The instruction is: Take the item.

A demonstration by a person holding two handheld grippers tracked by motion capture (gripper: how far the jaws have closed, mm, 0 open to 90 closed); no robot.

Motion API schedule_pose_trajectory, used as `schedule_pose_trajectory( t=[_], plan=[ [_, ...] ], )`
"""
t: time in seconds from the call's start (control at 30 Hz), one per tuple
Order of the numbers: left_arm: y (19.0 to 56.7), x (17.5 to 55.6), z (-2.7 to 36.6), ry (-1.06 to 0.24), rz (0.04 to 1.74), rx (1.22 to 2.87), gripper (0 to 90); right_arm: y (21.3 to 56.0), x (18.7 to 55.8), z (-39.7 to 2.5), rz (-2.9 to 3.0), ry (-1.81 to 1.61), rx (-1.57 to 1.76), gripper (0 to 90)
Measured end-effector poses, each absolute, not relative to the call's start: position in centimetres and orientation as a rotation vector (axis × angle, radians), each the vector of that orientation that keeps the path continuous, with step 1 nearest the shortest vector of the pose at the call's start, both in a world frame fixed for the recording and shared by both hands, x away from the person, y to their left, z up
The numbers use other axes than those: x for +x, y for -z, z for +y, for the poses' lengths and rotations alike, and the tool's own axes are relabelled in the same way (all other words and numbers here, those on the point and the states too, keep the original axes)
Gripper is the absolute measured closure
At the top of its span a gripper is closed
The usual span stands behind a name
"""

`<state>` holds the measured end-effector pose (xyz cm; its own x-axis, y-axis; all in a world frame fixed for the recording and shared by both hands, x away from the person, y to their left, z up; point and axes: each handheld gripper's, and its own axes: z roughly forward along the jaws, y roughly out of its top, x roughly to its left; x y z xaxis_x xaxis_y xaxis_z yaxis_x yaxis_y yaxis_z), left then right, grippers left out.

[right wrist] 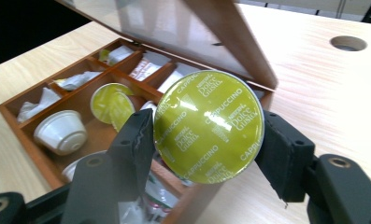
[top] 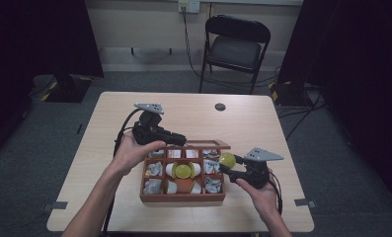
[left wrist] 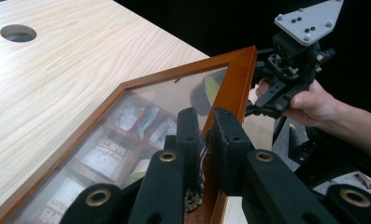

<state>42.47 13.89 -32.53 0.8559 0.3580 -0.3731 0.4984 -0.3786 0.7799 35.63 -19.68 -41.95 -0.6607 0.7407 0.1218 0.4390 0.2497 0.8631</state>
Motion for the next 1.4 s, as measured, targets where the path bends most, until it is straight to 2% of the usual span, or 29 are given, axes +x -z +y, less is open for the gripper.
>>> schedule_pose_trajectory(
  t=[0.6, 0.97, 1.4],
  plan=[
    [32.6, 42.3, 13.8, 0.167, 0.618, 2.024, 81.7, 42.4, 37.4, -21.9, 2.199, -1.263, 1.150, 40.1],
    [32.6, 42.1, 13.7, 0.172, 0.622, 2.035, 81.6, 44.7, 39.5, -23.1, 2.197, -1.196, 1.216, 40.1],
    [32.6, 42.0, 13.6, 0.172, 0.626, 2.042, 81.5, 46.9, 40.3, -22.9, 2.251, -1.082, 1.246, 40.0]
  ],
)
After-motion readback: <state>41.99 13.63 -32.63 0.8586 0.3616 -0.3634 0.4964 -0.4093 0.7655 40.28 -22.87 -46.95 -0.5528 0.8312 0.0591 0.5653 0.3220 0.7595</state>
